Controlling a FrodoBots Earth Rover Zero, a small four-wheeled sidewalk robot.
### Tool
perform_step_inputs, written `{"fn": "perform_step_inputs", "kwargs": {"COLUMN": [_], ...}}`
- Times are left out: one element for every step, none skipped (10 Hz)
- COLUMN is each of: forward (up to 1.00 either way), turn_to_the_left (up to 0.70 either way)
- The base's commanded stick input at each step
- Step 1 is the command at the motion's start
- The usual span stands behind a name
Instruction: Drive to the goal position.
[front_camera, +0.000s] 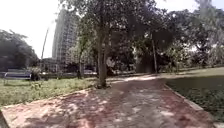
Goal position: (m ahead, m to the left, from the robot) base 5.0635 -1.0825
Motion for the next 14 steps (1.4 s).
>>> {"fn": "perform_step_inputs", "kwargs": {"forward": [0.7,0.7,0.7,0.7,0.7,0.7,0.7,0.7,0.7,0.7,0.7,0.7,0.7,0.7], "turn_to_the_left": [0.0,0.0,0.0,0.0,0.0,0.0,0.0,0.0,0.0,0.0,0.0,0.0,-0.11,-0.28]}}
